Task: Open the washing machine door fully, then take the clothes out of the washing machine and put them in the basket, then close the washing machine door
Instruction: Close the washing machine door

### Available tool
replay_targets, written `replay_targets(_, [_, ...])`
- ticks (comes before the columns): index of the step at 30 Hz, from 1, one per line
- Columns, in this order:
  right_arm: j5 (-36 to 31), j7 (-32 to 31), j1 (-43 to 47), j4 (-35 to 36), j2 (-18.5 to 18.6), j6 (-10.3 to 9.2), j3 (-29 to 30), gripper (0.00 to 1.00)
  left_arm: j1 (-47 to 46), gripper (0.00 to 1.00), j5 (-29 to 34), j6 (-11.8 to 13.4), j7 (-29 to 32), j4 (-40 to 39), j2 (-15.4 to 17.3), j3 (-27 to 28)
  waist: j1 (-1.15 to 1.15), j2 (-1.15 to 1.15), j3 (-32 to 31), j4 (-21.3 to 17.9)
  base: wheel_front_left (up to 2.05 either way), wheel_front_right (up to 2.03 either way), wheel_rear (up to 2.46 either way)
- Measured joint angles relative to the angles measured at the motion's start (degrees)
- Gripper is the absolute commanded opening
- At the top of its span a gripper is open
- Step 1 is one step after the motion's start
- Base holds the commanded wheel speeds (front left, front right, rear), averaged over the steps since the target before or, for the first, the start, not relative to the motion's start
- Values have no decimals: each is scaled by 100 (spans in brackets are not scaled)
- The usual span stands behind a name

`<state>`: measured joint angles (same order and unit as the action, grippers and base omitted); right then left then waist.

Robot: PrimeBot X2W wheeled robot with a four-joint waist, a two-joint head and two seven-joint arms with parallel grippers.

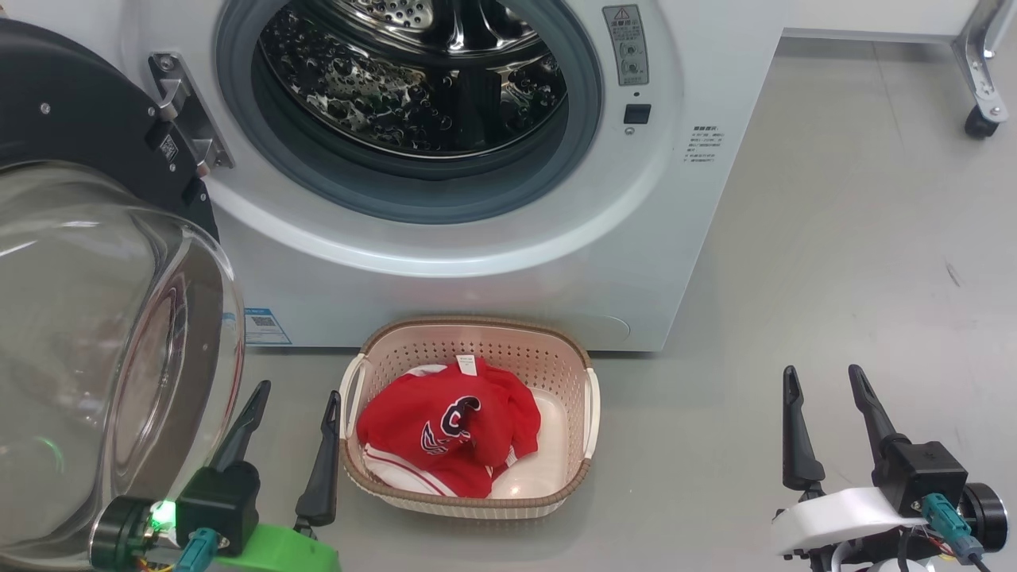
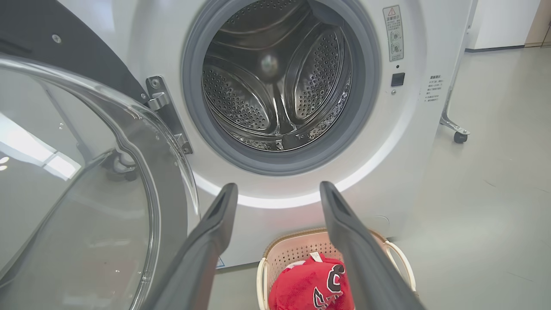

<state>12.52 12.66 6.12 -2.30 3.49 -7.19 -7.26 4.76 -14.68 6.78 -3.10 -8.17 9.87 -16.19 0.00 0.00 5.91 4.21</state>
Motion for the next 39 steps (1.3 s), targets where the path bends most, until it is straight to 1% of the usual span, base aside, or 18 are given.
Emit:
replay_targets(17, [0, -1, 4, 0, -3, -1, 21, 100, 20, 100, 0, 1, 25, -62, 0, 89, 0, 0, -8, 67, -61, 61, 0])
replay_targets(39, [0, -1, 4, 0, -13, -1, 52, 100, 51, 100, 18, 2, 59, -98, -15, 109, 0, 0, -39, 72, -4, 4, 0])
